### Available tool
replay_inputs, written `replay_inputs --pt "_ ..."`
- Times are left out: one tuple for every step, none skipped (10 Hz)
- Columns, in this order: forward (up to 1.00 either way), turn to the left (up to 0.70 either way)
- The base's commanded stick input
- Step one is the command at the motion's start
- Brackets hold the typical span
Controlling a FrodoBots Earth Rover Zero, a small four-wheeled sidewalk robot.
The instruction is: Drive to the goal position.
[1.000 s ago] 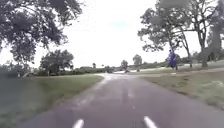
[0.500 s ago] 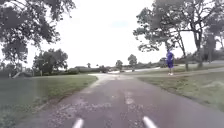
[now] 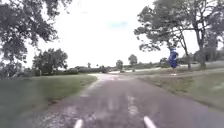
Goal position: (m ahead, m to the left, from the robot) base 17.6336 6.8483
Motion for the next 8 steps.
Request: replay_inputs --pt "0.7 0.0" --pt "0.7 0.0" --pt "0.7 0.0" --pt "0.7 0.0" --pt "0.7 0.0" --pt "0.7 0.0" --pt "0.7 0.0" --pt "0.7 0.0"
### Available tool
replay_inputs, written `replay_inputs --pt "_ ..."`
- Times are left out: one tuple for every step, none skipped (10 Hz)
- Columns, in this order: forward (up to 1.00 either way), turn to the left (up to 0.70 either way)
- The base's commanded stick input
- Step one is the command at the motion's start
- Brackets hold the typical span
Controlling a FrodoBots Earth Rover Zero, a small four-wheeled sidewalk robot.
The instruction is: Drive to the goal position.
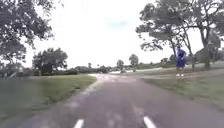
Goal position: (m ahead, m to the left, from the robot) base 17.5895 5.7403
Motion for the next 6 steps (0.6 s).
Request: replay_inputs --pt "0.7 0.0" --pt "0.7 0.0" --pt "0.7 0.0" --pt "0.7 0.0" --pt "0.7 0.0" --pt "0.7 0.0"
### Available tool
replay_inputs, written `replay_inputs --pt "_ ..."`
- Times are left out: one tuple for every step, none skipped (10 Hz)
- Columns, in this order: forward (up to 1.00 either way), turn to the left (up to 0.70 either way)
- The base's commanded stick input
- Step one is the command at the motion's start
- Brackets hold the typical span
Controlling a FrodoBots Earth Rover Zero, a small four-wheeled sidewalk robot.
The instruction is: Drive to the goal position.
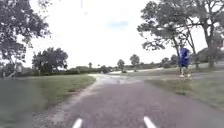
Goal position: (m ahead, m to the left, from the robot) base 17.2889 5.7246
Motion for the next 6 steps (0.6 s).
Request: replay_inputs --pt "0.7 0.0" --pt "0.7 0.0" --pt "0.7 0.0" --pt "0.7 0.0" --pt "0.7 0.0" --pt "0.7 0.0"
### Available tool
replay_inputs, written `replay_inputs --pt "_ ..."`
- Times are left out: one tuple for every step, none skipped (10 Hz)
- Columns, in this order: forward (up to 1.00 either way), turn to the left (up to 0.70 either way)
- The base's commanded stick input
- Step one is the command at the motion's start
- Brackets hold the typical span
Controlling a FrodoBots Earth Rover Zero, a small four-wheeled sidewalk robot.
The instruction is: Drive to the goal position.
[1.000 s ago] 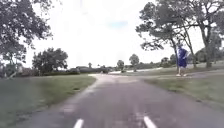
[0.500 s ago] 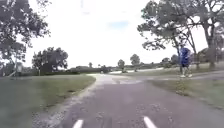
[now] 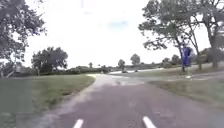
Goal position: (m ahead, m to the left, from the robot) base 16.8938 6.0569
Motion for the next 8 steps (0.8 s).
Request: replay_inputs --pt "0.7 0.0" --pt "0.7 0.0" --pt "0.7 0.0" --pt "0.7 0.0" --pt "0.7 0.0" --pt "0.7 0.0" --pt "0.7 0.0" --pt "0.7 0.0"
